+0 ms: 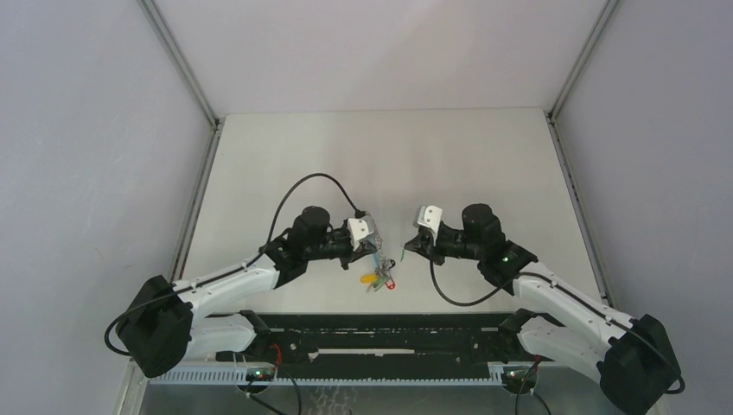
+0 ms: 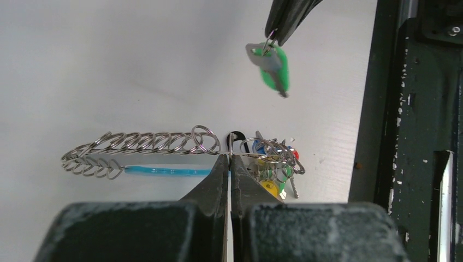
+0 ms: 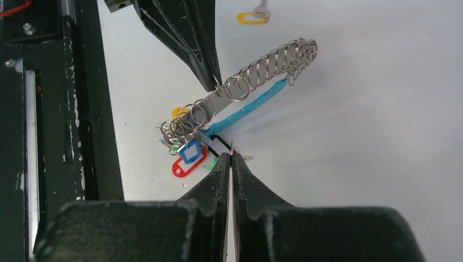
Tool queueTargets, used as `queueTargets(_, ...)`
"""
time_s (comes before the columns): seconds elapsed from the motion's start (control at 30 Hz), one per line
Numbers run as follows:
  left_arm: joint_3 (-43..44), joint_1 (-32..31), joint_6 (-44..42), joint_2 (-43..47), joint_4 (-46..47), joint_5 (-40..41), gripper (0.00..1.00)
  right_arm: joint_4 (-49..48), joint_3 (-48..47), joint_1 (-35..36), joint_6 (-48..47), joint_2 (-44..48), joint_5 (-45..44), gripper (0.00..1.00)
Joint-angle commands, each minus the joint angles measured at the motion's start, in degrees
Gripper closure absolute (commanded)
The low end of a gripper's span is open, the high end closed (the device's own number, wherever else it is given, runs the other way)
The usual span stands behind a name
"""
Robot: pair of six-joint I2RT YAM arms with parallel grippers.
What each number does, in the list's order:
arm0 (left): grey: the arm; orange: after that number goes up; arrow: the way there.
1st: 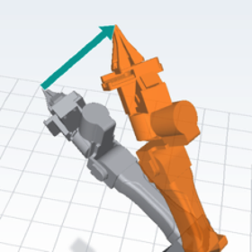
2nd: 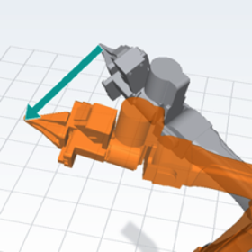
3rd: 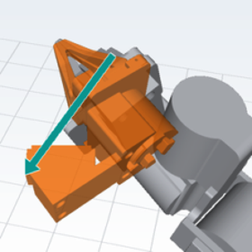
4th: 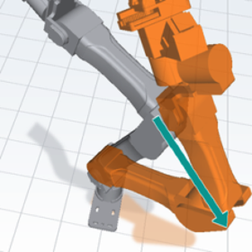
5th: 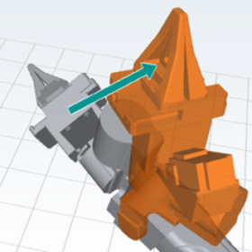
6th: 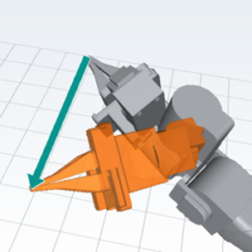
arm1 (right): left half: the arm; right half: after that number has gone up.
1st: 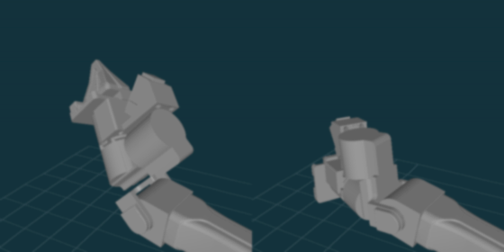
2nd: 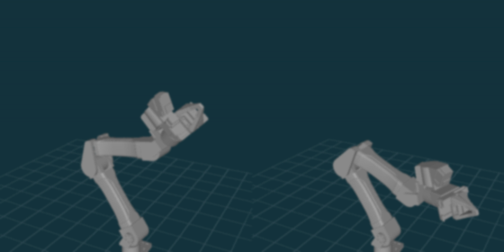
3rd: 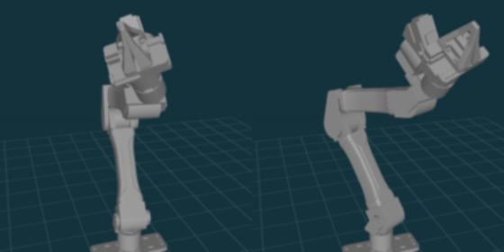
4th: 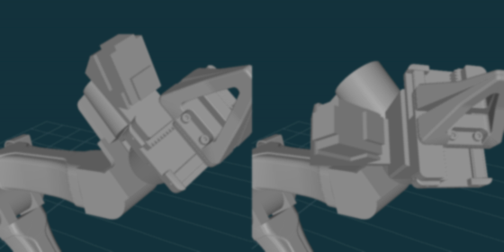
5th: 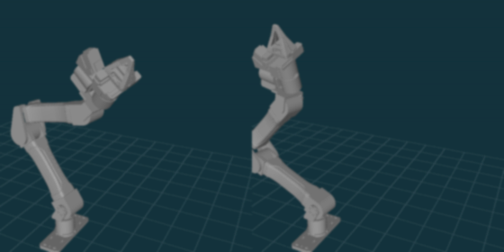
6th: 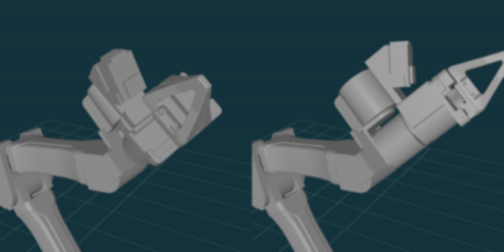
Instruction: Put the keys on the keyring
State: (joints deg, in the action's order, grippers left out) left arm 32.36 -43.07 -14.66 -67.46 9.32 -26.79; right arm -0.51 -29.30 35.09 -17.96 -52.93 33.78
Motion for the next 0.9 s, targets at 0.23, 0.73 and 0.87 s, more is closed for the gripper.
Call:
queueTargets(0.23, 0.6, -0.35, -2.66, 0.88, 1.79, -6.75, 1.0, 3.87, -6.14, 6.8, -12.97, -4.42, -3.88, 1.0)
queueTargets(0.73, 0.95, -0.35, -4.7, -0.18, 0.92, -10.57, 1.0, 5.92, -8.73, 13.32, -17.89, -7.58, -11.38, 1.0)
queueTargets(0.87, 1.12, -0.41, -4.77, -0.42, 0.87, -10.82, 1.0, 7.31, -9.57, 13.55, -18.19, -8.6, -10.69, 1.0)
